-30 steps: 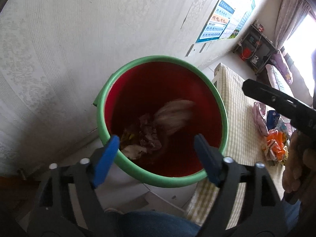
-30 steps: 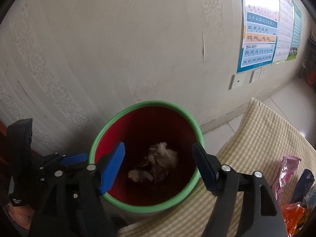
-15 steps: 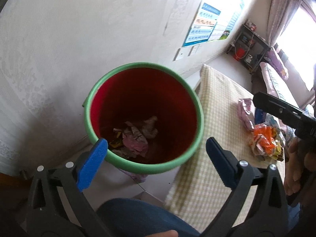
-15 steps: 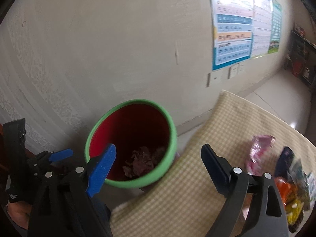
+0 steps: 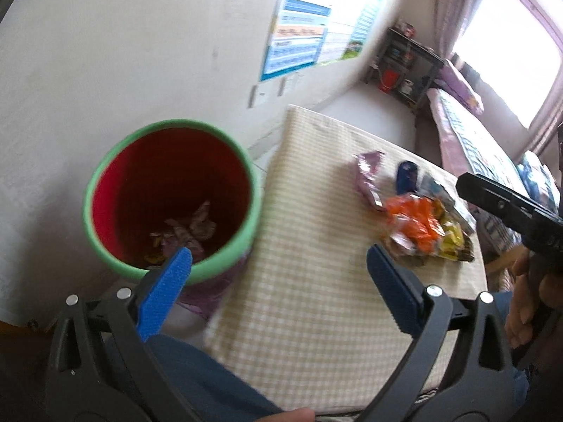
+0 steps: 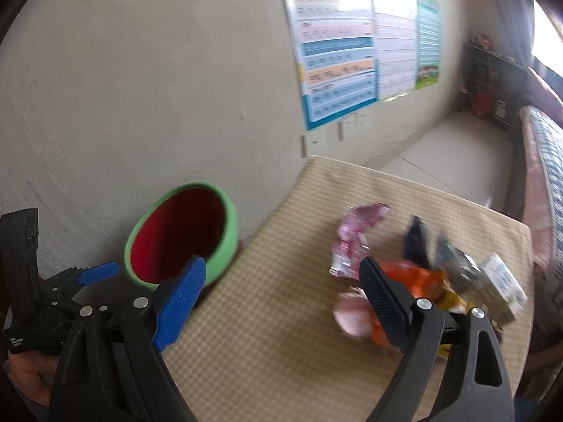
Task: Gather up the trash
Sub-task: 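Move both tools back over the table, then grasp the pink-white wrapper with the left tool while the right tool grasps the brown wrapper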
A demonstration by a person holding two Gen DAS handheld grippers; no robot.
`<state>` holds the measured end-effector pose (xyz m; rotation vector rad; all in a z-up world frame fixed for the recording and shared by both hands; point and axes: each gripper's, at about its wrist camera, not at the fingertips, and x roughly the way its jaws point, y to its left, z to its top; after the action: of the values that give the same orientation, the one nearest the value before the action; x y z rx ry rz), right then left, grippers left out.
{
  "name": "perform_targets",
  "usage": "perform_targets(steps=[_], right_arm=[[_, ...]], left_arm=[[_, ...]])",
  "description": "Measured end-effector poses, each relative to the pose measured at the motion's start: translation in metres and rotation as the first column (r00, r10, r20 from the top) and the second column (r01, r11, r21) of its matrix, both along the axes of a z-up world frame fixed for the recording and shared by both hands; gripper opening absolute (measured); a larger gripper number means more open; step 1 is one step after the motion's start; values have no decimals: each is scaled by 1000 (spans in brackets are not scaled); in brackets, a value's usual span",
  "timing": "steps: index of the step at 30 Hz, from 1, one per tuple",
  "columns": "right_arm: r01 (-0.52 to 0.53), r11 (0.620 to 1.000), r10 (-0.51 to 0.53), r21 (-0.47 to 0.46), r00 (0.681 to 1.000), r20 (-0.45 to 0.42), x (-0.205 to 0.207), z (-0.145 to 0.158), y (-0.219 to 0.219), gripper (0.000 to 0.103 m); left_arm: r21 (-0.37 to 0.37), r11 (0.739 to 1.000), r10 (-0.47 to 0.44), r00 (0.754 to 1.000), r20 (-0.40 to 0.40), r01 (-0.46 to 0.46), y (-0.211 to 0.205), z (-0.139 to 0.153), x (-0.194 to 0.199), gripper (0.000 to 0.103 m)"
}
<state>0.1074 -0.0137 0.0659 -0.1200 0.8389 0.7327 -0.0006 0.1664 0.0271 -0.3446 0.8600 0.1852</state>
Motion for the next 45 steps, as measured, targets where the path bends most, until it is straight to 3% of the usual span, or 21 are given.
perform_targets(steps=[10,21,42,45], right_arm=[[177,984,-178,-28,984,-16,8,-15,-104,86],[314,947,-318,-74,947,-53,12,-41,-185,86],[406,901,-431,-154,876,-216,72,-115,-220,83],[412,896,-441,-165,867,-231,79,-121,-222,82]], left_arm=[[3,991,-135,991,-4,135,-78,-3,30,97],[-26,976,-216,976,-41,215,-128,-22,65,97],[-66,981,-190,972,-138,183,-128,-67,126,97],[-84,980,-194,969,-151,183,-126,-75,134,92]])
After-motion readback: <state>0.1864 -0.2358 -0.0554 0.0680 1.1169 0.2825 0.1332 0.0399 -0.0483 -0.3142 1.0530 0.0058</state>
